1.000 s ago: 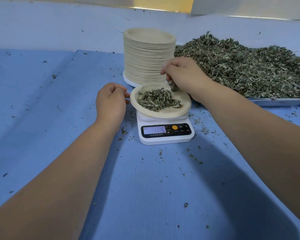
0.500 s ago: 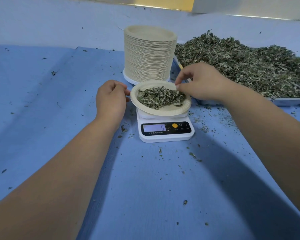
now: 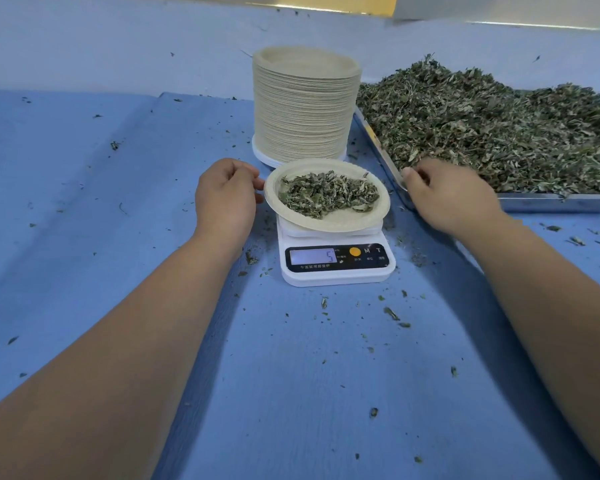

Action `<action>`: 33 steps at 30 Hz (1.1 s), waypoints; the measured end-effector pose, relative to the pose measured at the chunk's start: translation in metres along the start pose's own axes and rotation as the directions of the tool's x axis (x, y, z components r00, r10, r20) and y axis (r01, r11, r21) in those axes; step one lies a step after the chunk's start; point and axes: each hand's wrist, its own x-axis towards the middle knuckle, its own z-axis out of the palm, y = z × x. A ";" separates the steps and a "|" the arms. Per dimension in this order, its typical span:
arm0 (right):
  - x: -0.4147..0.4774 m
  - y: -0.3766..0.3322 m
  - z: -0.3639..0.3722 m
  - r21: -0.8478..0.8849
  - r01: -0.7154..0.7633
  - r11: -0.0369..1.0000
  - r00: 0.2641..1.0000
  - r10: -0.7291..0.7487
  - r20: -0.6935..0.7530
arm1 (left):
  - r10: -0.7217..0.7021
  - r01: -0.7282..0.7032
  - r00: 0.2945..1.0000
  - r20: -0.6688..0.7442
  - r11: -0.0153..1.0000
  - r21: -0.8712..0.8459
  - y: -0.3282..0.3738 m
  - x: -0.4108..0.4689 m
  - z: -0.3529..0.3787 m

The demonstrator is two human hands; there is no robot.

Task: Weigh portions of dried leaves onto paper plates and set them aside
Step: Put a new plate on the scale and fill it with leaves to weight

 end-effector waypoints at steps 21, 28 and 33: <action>-0.002 0.012 0.009 0.283 0.123 0.951 0.968 -0.053 -0.244 | 0.030 -0.030 0.999 0.017 1.000 0.009 -0.004 0.003 0.000; -0.004 0.007 0.003 0.139 0.230 0.963 0.897 -0.155 -0.413 | 0.029 -0.029 0.999 0.015 1.000 0.004 -0.005 0.004 0.001; -0.006 0.002 -0.002 0.331 0.238 0.913 0.902 -0.082 -0.424 | 0.034 -0.035 0.999 0.021 0.999 0.007 -0.006 0.005 0.001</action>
